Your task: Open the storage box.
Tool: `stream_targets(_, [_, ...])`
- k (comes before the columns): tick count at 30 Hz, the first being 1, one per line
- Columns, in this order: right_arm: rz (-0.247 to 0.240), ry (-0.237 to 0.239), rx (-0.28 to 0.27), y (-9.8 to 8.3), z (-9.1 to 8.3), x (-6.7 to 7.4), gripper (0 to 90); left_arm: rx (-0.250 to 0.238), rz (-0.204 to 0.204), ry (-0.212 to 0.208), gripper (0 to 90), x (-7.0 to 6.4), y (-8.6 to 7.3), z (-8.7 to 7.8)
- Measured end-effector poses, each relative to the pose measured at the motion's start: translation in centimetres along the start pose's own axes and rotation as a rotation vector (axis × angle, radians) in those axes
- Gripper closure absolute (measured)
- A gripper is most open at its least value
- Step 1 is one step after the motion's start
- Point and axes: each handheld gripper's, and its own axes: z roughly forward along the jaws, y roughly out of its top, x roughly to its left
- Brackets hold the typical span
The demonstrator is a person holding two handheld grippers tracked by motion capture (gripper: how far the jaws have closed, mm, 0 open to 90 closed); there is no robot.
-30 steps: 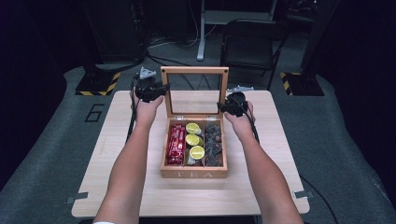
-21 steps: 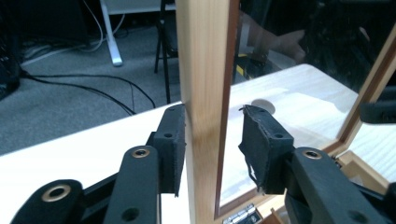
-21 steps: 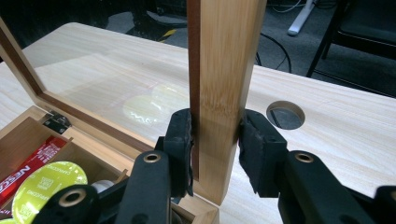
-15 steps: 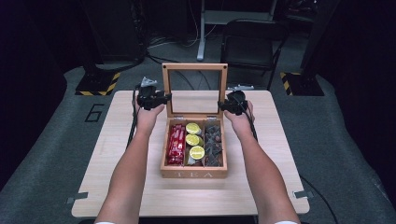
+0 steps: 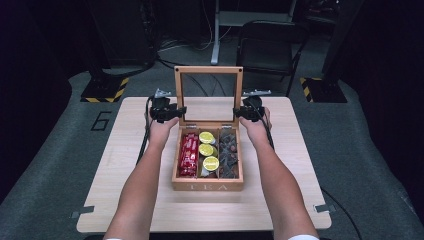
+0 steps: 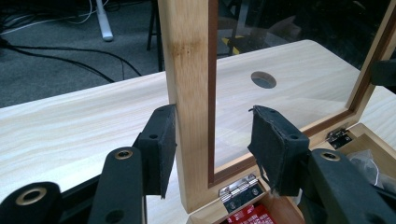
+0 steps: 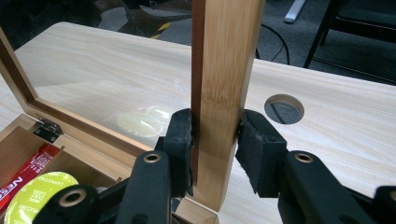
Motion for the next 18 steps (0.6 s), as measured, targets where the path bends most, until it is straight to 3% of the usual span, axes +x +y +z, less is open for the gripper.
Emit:
stream_targets(9, [0.019, -0.017, -0.005, 0.0, 0.2, 0.2, 63.9, -0.001, -0.015, 0.016, 49.4, 0.6, -0.8, -0.5])
stream_targets(13, [0.029, -0.029, -0.015, -0.1, -0.1, 0.2, 54.9, 0.004, -0.013, 0.014, 48.4, 0.7, -0.9, -0.8])
stream_targets(17, [0.008, -0.025, -0.017, -0.2, -0.8, 0.2, 49.5, -0.005, -0.027, 0.002, 47.8, 0.4, -0.7, -1.4])
stream_targets(18, [-0.002, -0.022, -0.012, -0.3, -1.0, 0.3, 47.3, -0.006, 0.009, -0.009, 47.8, 0.3, -0.5, -1.7])
